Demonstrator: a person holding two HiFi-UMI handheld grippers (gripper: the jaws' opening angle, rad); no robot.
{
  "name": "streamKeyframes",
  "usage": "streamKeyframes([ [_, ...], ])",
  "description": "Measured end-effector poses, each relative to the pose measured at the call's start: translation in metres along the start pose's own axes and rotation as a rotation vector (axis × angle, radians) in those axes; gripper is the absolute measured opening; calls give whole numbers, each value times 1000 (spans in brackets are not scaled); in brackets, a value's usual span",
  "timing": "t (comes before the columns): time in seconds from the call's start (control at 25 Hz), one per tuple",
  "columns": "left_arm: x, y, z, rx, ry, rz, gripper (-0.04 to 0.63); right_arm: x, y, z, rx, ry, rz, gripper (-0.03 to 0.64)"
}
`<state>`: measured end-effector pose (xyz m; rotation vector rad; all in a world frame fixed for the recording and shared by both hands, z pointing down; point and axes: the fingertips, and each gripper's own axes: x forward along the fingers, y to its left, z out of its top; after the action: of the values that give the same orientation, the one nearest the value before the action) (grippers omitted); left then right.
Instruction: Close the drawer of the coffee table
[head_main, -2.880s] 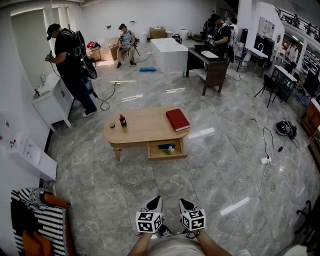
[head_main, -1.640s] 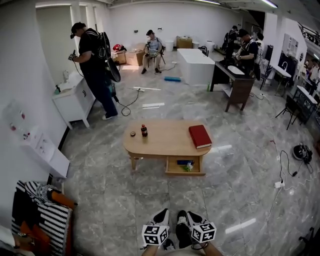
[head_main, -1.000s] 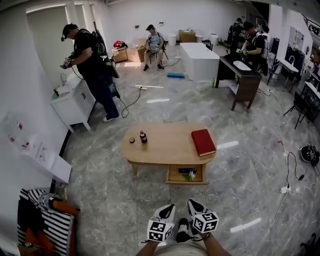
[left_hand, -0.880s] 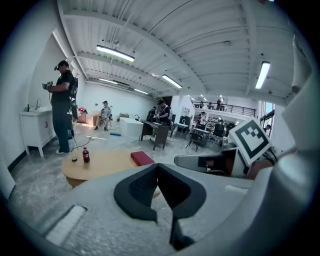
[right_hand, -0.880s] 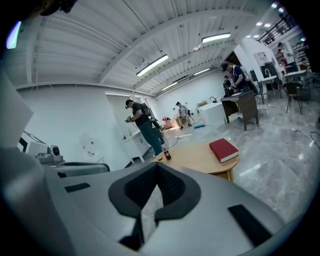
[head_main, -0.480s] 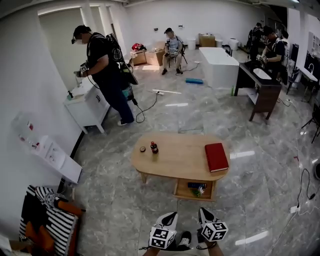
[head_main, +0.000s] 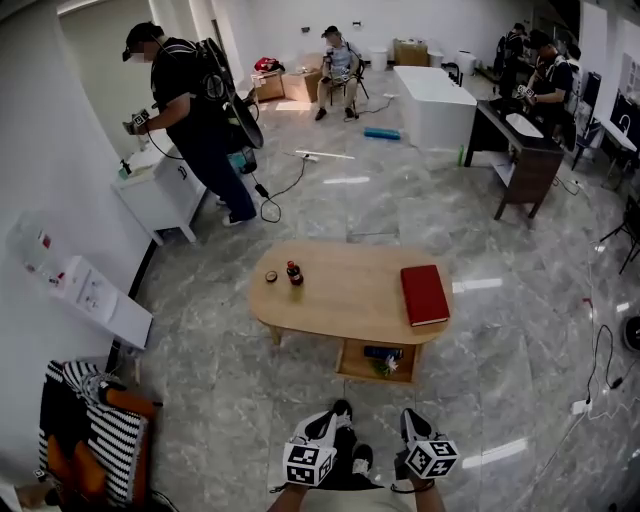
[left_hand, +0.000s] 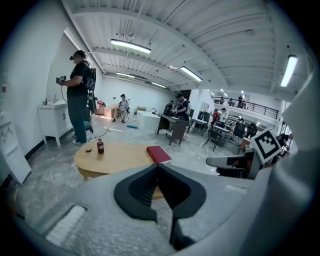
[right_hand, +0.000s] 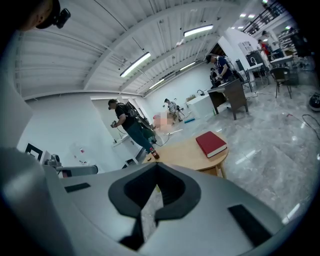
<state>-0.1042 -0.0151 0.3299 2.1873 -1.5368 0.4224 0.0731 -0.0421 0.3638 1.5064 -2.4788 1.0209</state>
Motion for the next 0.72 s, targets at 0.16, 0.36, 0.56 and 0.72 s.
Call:
streamKeyframes([
  [0.16, 13, -11, 3, 7, 41, -26, 9, 0, -14, 10, 20, -8, -23, 15],
  [0.36, 32, -19, 0, 34, 61, -81, 9, 1, -33, 16, 49, -41, -72, 15],
  [0.56, 51, -19, 8, 43, 76, -107, 9, 7, -48, 25, 60, -46, -115, 15],
  [0.72, 69, -14, 16, 39, 80, -122, 9, 16, -56, 37, 51, -41, -135, 15],
])
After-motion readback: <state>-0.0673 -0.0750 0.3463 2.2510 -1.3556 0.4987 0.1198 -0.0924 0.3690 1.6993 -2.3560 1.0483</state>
